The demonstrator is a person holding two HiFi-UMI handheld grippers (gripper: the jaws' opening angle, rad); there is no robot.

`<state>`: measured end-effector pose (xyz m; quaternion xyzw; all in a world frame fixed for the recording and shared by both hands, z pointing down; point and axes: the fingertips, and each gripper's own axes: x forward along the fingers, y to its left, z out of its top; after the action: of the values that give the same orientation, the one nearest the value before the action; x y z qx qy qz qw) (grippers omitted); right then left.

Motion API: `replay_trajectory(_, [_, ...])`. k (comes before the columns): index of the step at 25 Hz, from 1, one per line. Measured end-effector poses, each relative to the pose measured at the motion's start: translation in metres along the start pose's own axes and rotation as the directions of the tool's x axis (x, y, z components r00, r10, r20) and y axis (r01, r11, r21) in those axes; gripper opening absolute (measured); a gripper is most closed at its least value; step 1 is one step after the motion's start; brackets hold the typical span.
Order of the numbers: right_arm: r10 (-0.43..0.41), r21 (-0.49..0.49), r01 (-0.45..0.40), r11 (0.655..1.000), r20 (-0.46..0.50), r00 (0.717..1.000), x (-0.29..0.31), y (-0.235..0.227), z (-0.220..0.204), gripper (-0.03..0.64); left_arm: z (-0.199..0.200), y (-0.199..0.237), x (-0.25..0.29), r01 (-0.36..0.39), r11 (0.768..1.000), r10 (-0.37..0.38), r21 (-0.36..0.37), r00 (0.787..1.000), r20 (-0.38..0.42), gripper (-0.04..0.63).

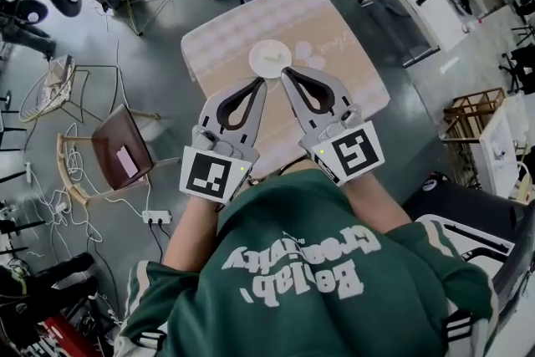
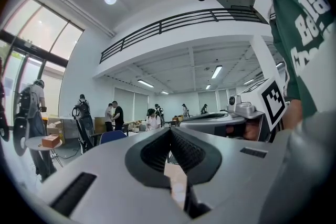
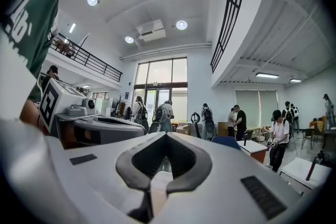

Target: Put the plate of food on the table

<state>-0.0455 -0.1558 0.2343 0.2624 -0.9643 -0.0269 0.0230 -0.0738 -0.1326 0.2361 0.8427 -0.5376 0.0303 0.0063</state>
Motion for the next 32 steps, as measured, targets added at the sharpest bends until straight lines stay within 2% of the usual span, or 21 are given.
replay_trajectory(8, [-0.025, 0.020, 0.025, 0.999, 0.024, 0.999, -0.006, 0.020, 0.006, 0.015, 0.006, -0.001, -0.020, -0.014, 0.999, 0.014, 0.034, 1.000, 0.013, 0.011])
replay_trajectory(12, [-0.027, -0.036, 0.028, 0.999, 0.025, 0.999, -0.005, 0.027, 0.011, 0.015, 0.010, -0.002, -0.023, -0.010, 0.999, 0.009, 0.031, 1.000, 0.023, 0.011])
replay_trajectory(32, [-0.033, -0.039, 0.034, 0.999, 0.031, 0.999, -0.004, 0.026, 0.013, 0.014, 0.012, 0.000, -0.022, -0.020, 0.998, 0.018, 0.058, 0.999, 0.032, 0.011])
